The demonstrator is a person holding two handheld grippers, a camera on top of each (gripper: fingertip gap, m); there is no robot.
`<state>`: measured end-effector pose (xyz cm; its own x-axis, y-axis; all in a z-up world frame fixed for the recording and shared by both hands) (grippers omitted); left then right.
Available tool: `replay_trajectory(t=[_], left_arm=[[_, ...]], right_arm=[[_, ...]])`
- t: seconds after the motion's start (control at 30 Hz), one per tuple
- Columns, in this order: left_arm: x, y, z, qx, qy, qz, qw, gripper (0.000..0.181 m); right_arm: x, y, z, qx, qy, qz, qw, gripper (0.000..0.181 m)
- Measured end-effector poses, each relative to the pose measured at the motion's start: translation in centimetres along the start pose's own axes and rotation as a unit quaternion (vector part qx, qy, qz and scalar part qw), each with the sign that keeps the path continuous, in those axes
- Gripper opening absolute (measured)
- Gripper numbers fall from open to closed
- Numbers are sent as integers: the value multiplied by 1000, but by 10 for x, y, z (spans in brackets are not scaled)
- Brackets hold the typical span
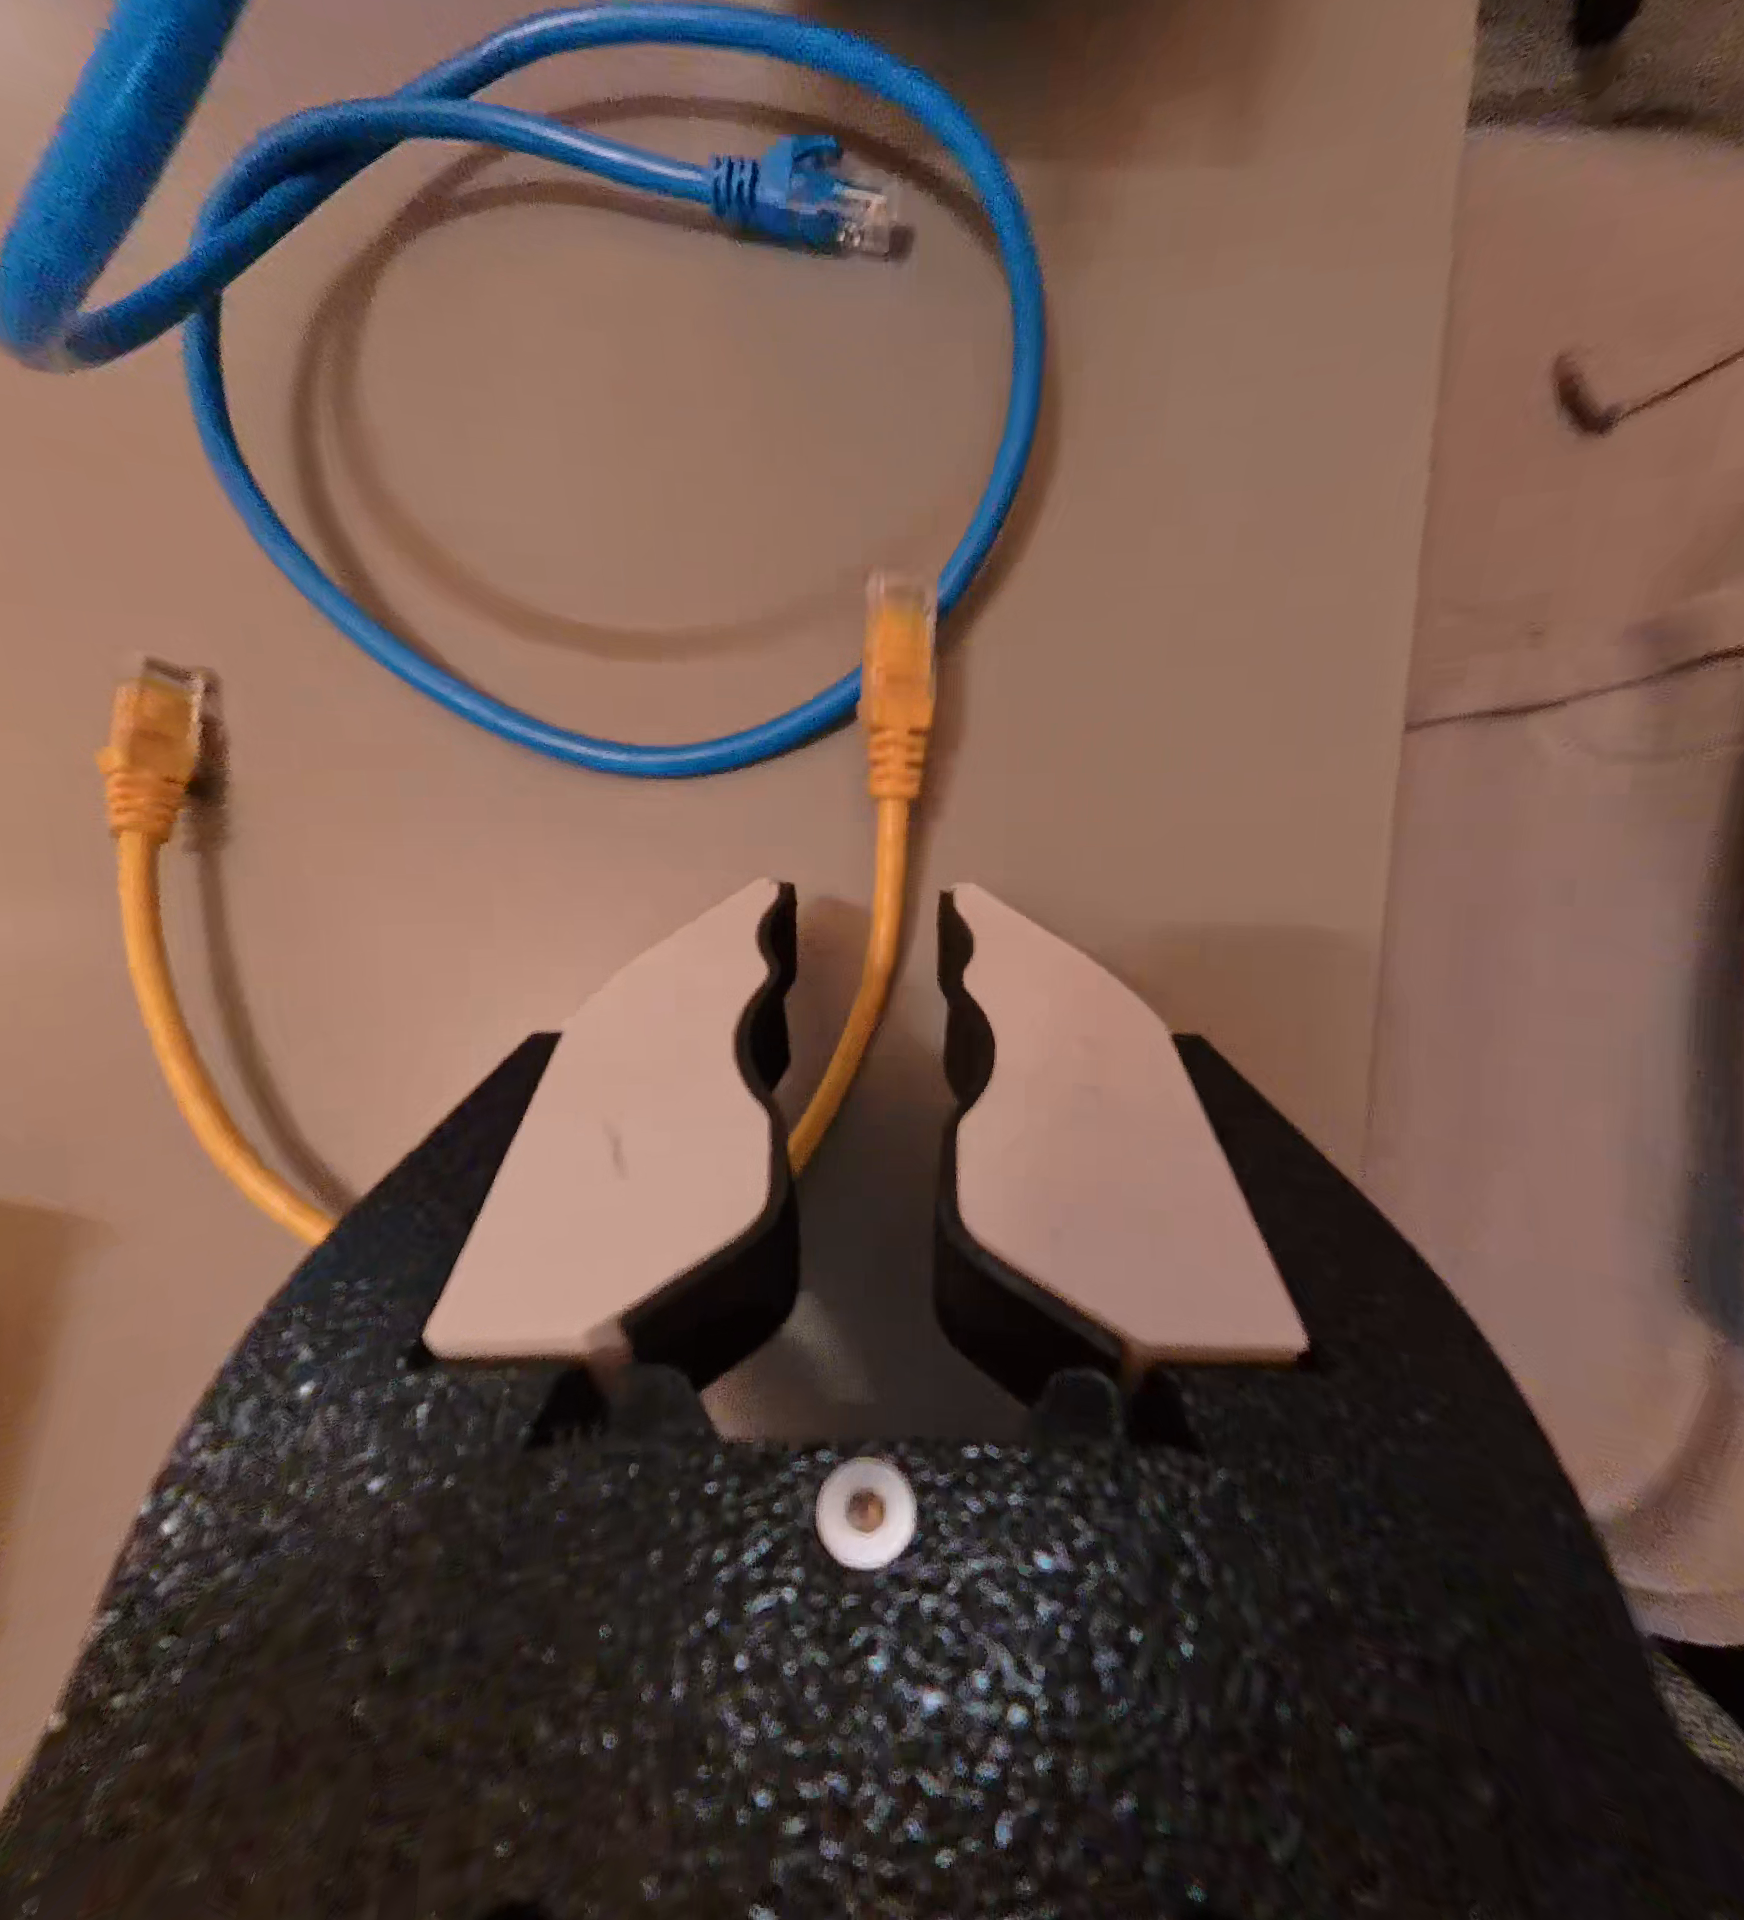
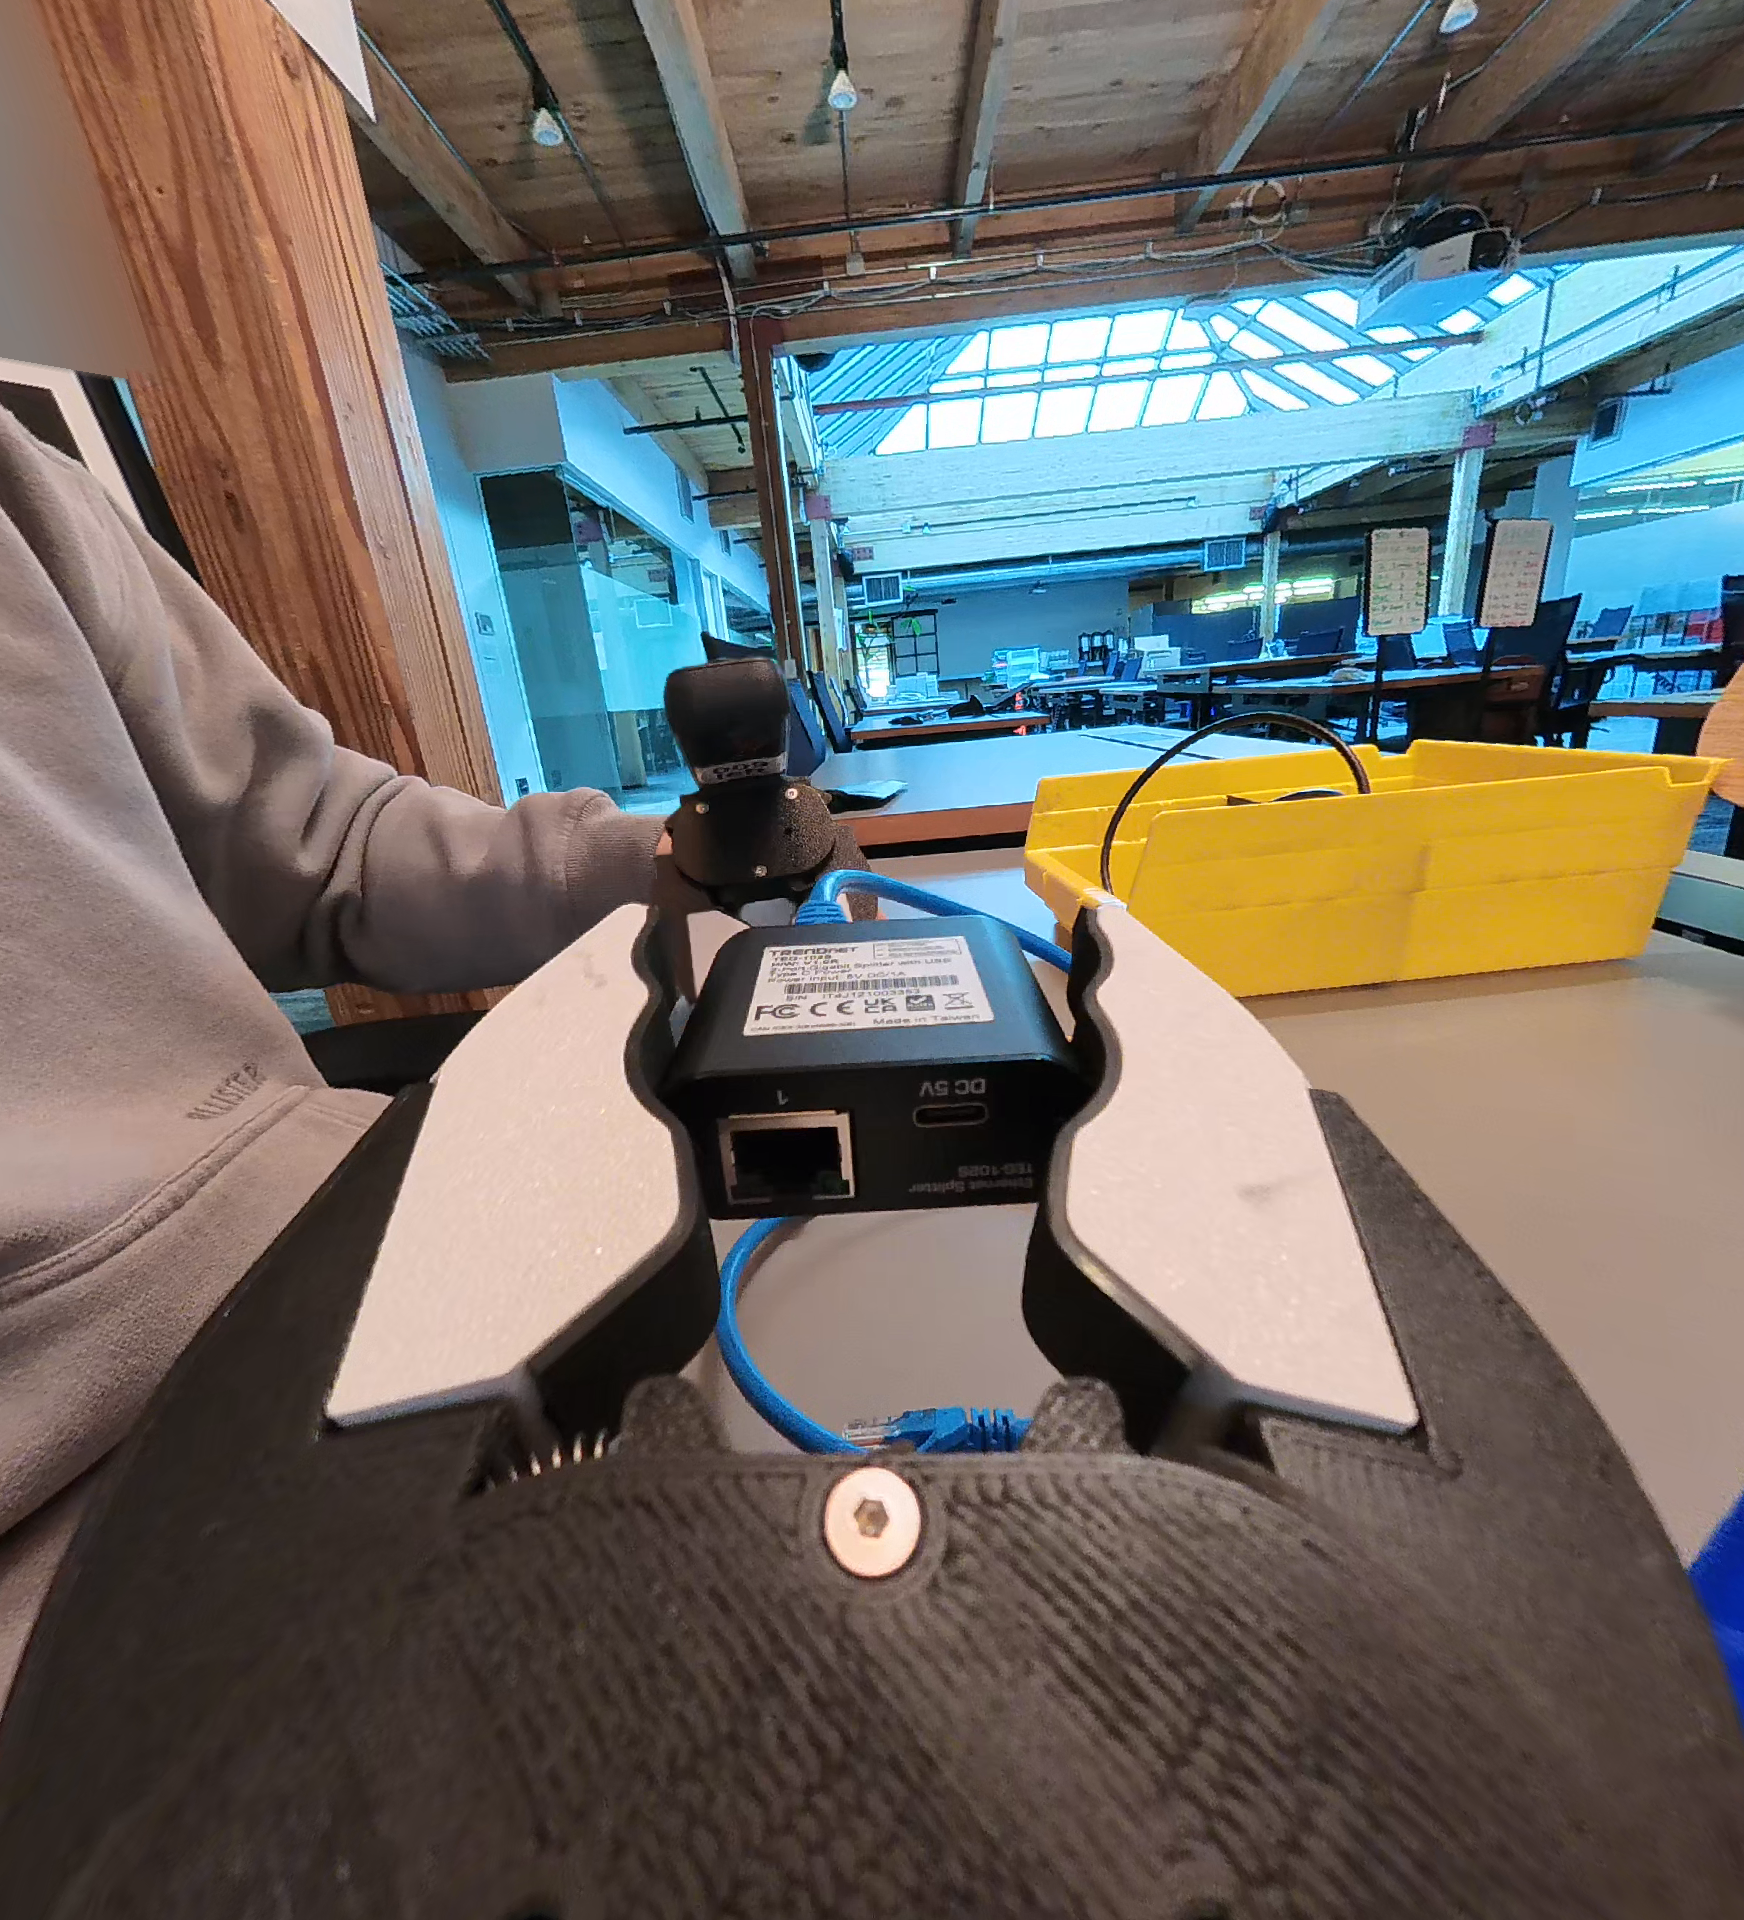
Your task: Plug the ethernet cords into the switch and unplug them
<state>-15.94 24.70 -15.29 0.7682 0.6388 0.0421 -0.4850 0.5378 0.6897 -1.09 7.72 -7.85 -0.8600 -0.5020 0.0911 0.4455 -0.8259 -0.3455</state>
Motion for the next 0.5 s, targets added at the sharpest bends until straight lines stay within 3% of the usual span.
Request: replay_trajectory(t=[0.13, 0.3, 0.4, 0.5], left_arm=[[-7, -6, 5, -25, -11, 5, 1000, 21], [-7, -18, 7, 3, -27, 36, 999, 5], [-9, -1, 22, 29, -5, 21, 999, 5], [0, 39, 40, 103, 35, 28, 994, 4]], right_arm=[[0, -1, 0, 3, -2, 2, 1000, 74], [1, 0, 0, -2, 2, 2, 1000, 74], [1, 0, 0, -1, 2, 4, 1000, 74], [2, -1, -1, 6, 2, 7, 1000, 74]])
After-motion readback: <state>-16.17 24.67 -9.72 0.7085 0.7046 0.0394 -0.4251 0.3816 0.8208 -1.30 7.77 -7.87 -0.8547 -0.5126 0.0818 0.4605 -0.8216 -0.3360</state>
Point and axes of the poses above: each gripper's, where its closed fingertips meet, y back along the fingers, z out of its top, x = y × z across the jaws, the point moved 5 cm from there along y, back along the fingers, and after that the axes turned 5 degrees about -x, right-handed, at the moved point
